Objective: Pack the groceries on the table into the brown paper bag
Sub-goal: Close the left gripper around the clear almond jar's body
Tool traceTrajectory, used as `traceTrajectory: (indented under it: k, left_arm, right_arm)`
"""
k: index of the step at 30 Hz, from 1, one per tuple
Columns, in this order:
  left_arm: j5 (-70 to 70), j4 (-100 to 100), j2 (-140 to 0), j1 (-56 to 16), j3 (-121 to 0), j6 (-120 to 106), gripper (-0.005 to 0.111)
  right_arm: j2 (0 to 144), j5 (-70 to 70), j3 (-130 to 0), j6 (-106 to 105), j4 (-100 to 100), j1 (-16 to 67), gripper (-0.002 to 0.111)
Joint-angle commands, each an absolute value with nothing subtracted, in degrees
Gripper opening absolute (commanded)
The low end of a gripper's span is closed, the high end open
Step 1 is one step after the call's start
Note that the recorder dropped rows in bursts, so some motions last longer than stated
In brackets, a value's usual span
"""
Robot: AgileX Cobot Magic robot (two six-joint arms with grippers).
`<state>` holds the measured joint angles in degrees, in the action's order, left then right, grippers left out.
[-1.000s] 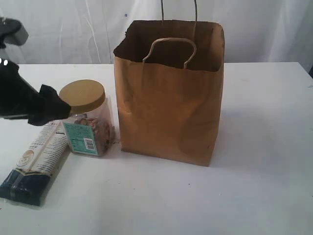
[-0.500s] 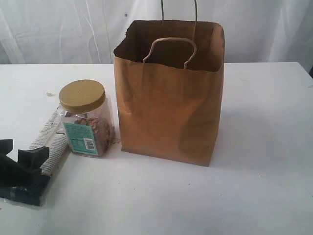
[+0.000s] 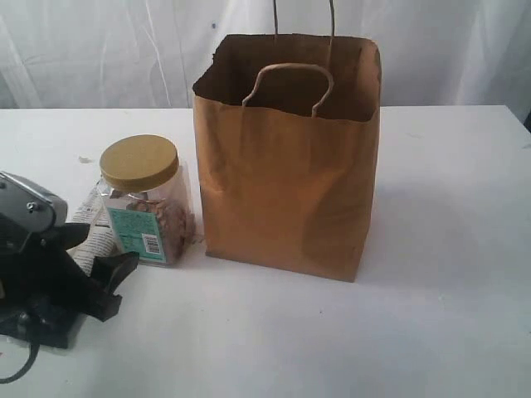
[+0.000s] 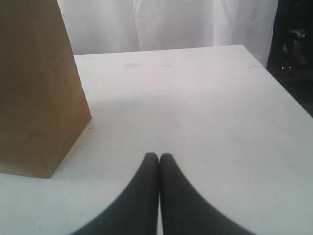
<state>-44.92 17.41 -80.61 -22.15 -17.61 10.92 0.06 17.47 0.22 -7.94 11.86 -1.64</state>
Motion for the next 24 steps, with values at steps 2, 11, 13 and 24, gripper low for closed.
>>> traceTrajectory:
  k: [2,11,13,24]
  left_arm:
    - [-46.07,16.91,-83.34,-22.46,-20.17,10.5,0.078]
    - [-47.16,13.68,-83.34,-22.46,-20.22,10.7,0.086]
    - [-40.97,13.28,-83.34,-22.46,-20.46,10.7,0.105]
    - [-45.48,13.78,-83.34,-22.46,-20.69,10.53,0.105]
  right_arm:
    - [0.0,16.88,0.0,-7.75,11.98,-1.8,0.0]
    - [0.0,16.88,0.0,-7.75,11.98,-1.8,0.0]
    - [0.0,16.88,0.0,-7.75,11.98,-1.8,0.0]
    - [0.0,16.88,0.0,-7.75,11.98,-1.8,0.0]
